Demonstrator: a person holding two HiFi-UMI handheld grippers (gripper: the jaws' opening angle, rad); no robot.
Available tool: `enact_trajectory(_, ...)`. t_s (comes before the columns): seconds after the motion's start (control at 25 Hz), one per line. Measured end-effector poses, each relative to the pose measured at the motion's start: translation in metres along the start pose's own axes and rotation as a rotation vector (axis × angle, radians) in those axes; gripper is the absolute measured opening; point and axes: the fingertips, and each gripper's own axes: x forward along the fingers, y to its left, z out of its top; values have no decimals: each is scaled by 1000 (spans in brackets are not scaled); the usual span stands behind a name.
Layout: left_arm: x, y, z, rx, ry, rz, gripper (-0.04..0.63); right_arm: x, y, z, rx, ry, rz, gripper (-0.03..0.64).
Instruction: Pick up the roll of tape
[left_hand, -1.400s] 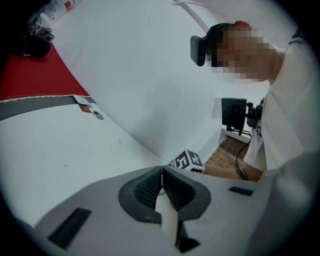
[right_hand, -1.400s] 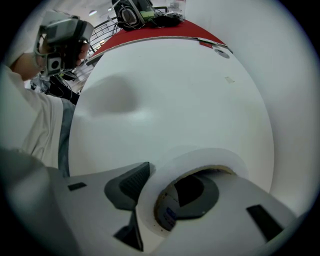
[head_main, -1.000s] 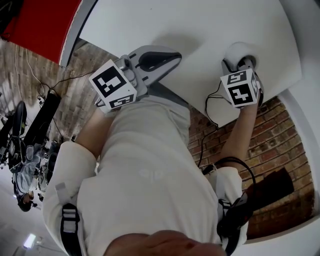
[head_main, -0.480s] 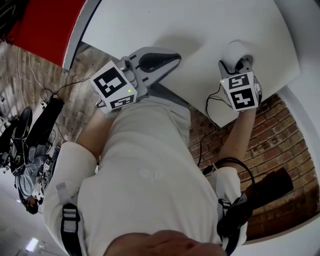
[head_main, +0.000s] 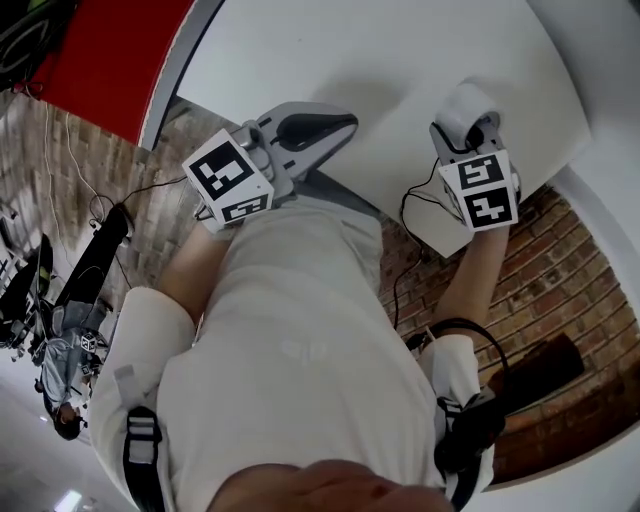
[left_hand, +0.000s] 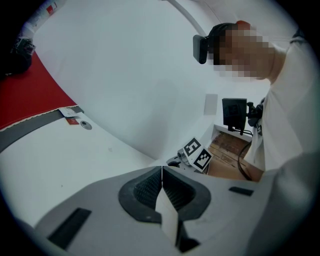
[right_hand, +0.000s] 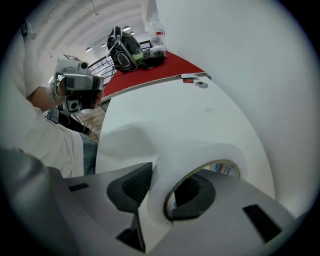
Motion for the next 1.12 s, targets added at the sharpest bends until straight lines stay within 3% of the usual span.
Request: enact_trajectory(1.12,-28,-70,101,243,-27,-108,8,-146,36,70,156,-396,-144,126)
